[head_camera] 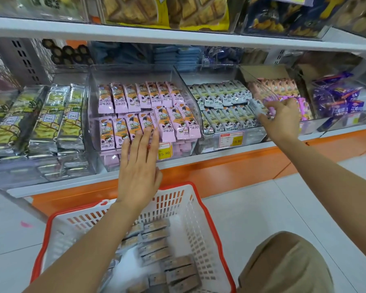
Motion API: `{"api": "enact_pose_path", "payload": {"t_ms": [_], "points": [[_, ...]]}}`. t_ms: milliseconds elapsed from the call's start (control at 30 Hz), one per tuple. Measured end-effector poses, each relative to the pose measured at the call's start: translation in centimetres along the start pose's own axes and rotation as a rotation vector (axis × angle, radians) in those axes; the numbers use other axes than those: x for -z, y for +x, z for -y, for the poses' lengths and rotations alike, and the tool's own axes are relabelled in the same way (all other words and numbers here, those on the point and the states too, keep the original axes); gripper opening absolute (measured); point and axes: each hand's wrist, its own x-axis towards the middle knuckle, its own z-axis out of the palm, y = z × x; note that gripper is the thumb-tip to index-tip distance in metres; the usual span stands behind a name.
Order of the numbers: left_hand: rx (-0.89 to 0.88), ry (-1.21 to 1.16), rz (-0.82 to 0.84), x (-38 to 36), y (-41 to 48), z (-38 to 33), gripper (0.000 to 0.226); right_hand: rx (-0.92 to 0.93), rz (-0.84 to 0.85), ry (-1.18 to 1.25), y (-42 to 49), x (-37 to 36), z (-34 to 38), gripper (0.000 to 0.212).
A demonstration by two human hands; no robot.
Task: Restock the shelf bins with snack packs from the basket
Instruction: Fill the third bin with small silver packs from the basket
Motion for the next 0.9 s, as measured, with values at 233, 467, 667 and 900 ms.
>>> {"api": "enact_pose_path", "payload": {"t_ms": [233,467,667,900], "points": [[-0.11,-0.023,-0.004,-1.1,-6.2,1.3,0.069,0.328,0.226,0.515,-13.4,-1.0,8.1,0.009],[-0.05,0.049,0.347,-3.7,-12.1,6.4,0.077,0.33,0.838,0.415,-26.9,-12.4,8.5,0.02],[0.12,0.143,0.548,-6.7,-15.7,9.7,0.103,0.27,1.163,0.092,-32.5,-19.2,7.0,0.032],[0.112,0.116,0.486,-9.3,-16.9,10.5,0.089,0.187,1.329,-0.109,-35.5,-24.1,5.5,0.036]]}}
